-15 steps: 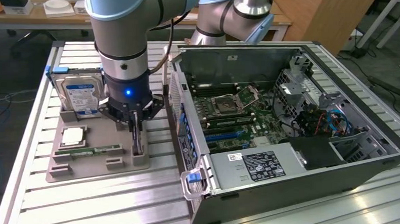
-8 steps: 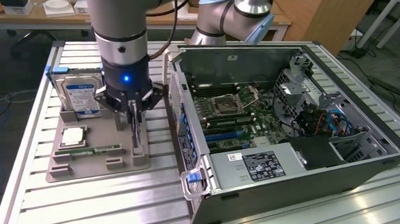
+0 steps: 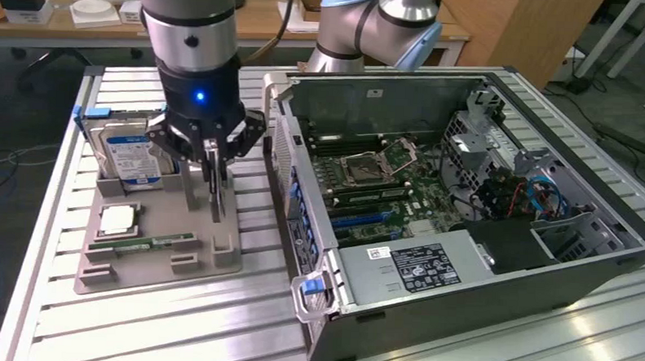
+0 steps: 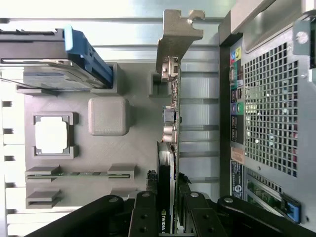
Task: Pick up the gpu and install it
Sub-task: 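Pick up the gpu and move the gpu toward the slot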
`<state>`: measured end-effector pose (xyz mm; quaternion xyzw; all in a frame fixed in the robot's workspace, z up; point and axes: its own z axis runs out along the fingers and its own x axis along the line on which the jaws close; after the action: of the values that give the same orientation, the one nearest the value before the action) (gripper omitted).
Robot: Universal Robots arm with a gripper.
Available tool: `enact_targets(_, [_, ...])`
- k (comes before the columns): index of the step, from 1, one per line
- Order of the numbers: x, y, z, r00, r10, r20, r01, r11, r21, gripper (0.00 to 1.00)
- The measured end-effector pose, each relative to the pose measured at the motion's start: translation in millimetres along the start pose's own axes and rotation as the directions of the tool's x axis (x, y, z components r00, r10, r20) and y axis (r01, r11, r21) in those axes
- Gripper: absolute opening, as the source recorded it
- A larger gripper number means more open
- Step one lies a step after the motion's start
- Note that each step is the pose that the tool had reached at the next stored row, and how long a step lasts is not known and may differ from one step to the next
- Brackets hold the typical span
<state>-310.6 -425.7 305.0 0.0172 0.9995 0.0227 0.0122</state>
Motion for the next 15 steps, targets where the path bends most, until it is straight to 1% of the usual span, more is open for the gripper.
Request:
enact_targets(2, [-0.2,0.4,-7.1,1.0000,0.000,-0.0001,0.000,1.0000,-0.0001,0.26])
enact_targets(15, [-0.2,0.5,-9.8,1.0000,0.000,-0.0001,0.000,1.0000,-0.0004,0.26])
